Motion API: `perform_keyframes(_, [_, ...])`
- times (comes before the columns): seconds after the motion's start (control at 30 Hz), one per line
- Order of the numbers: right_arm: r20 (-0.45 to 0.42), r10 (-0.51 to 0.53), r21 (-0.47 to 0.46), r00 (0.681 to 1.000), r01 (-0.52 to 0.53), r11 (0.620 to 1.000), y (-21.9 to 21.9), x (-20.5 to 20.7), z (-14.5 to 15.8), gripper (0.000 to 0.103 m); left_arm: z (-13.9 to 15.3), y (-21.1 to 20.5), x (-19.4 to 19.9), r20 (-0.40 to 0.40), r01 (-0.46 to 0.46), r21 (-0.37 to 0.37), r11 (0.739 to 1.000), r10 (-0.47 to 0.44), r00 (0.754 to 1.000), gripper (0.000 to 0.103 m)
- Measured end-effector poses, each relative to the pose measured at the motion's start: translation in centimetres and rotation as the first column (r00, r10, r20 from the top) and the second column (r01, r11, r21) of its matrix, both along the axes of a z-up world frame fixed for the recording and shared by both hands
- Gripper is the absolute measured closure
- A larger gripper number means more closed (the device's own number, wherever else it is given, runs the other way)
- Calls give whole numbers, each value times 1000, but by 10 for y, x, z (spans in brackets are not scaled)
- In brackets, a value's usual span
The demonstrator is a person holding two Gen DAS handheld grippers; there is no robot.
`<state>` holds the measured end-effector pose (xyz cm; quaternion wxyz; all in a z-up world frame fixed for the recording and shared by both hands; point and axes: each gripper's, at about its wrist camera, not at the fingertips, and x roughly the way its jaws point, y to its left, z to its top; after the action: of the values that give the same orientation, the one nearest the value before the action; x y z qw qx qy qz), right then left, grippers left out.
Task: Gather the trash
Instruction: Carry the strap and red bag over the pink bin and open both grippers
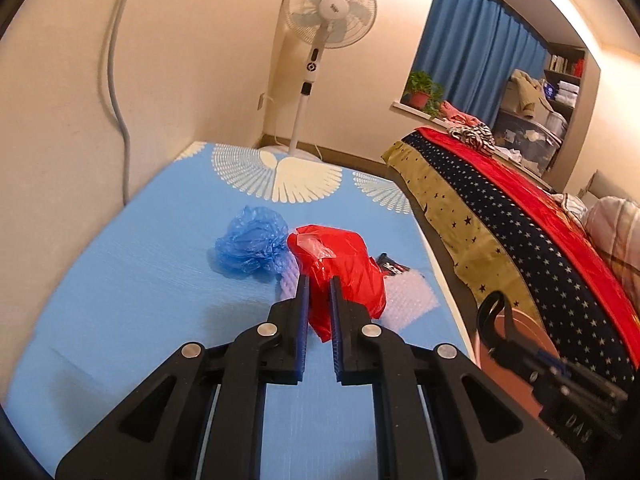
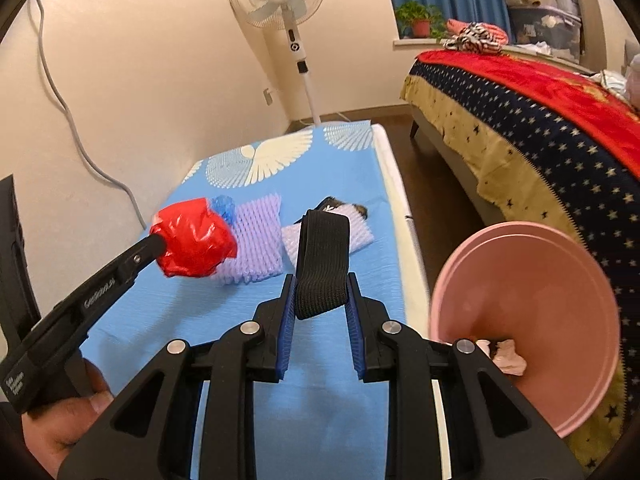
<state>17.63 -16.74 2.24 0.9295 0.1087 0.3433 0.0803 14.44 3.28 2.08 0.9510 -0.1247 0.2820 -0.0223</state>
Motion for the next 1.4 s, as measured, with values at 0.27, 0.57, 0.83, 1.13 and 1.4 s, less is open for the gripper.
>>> perform_keyframes(0.27, [60, -27, -19, 998, 28, 999, -16, -29, 30, 79, 24, -6, -39, 42, 29, 43, 999, -30, 999, 93])
perform_keyframes(0.57, [87, -57, -26, 995, 60, 998, -29, -49, 45, 79, 32, -19, -63, 63, 48, 62, 997, -51, 997, 93])
perform_keyframes(0.83, [111, -91, -46, 990, 96, 994, -43, -55, 51, 79, 32, -29, -66, 70, 70, 74, 995, -76, 995, 93])
perform_keyframes(1.13, [110, -124, -58, 986, 131, 990, -59, -54, 48, 79, 27, -40, -61, 69, 94, 69, 993, -98, 993, 93])
perform_keyframes(1.4, [103, -149, -63, 984, 156, 986, -68, -52, 43, 79, 23, -54, -56, 70, 118, 64, 991, -123, 990, 93])
